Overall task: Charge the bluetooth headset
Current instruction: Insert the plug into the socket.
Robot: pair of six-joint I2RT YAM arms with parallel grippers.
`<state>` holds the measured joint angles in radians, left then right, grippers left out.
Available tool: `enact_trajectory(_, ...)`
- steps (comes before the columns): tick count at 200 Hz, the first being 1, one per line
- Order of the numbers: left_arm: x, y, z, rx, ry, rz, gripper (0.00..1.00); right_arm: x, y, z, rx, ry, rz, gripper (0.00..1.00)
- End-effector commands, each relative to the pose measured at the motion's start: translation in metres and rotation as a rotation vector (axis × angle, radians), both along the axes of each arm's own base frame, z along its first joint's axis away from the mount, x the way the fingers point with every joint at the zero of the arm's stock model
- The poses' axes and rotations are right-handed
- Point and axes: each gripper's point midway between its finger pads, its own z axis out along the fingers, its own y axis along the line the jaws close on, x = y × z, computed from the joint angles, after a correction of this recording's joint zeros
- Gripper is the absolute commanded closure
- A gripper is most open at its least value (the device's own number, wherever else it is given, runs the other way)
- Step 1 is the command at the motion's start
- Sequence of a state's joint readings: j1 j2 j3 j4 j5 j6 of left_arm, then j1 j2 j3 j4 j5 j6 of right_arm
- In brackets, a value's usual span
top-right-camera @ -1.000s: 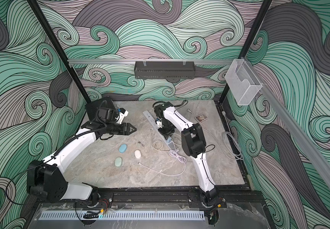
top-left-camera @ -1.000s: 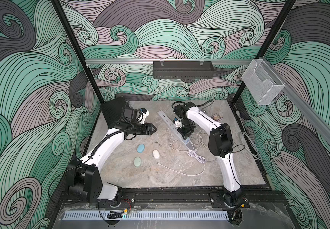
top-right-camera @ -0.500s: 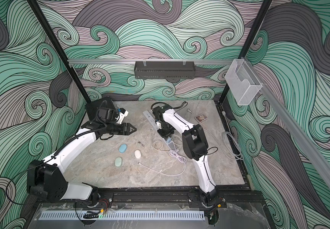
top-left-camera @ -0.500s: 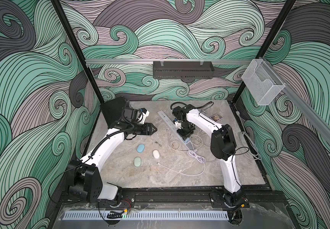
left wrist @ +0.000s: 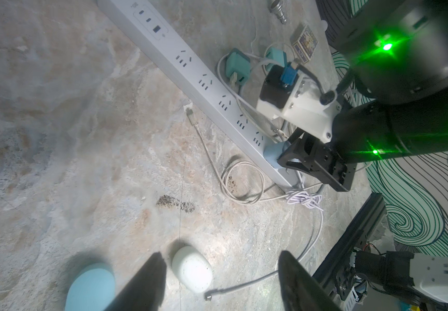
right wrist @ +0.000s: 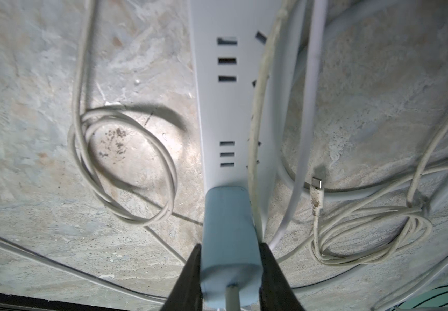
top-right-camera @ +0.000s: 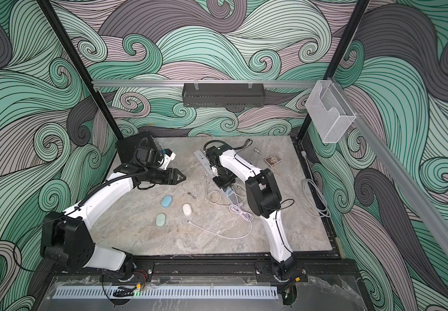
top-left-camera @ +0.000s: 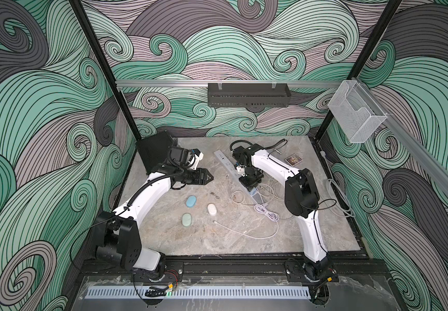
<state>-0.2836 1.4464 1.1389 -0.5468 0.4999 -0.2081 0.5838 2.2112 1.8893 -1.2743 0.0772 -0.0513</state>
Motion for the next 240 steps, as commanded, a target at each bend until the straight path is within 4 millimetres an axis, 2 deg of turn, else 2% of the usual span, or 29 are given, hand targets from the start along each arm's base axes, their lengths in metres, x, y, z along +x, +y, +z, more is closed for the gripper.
enact_trajectory(1,0.002,0.0,0.005,0.013,-0.01,-0.01,0.34,-0.029,-0.015,-0.06,-0.086,0.149,-0.031,1.0)
enact_trajectory(30,0.002,-0.001,0.004,0.006,-0.005,-0.012,0.34,-0.022,-0.009,-0.062,-0.057,0.153,-0.023,1.0)
enact_trajectory(61,0.004,0.0,0.002,0.016,-0.006,-0.012,0.34,0.001,0.012,-0.027,0.054,0.08,-0.043,1.0)
enact_trajectory(76,0.005,0.001,0.003,0.022,-0.013,-0.011,0.34,0.01,0.022,-0.005,0.099,0.046,-0.044,0.95)
enact_trajectory(106,0.006,0.004,0.005,0.036,-0.029,-0.002,0.34,0.018,0.037,0.031,0.158,-0.004,-0.034,0.79)
enact_trajectory(136,0.006,0.006,0.007,0.048,-0.041,0.01,0.34,0.01,0.048,0.065,0.216,-0.016,-0.001,0.56)
enact_trajectory(161,0.006,0.01,0.009,0.062,-0.054,0.02,0.34,0.003,0.046,0.094,0.261,-0.059,0.002,0.41)
enact_trajectory(190,0.007,0.011,0.009,0.068,-0.057,0.023,0.33,0.007,0.038,0.119,0.278,-0.132,0.008,0.39)
enact_trajectory(218,0.007,0.008,0.01,0.059,-0.062,0.015,0.33,0.032,0.018,0.123,0.296,-0.177,-0.042,0.4)
enact_trajectory(240,0.008,0.004,0.009,0.052,-0.064,0.008,0.33,0.062,0.003,0.113,0.305,-0.214,-0.157,0.41)
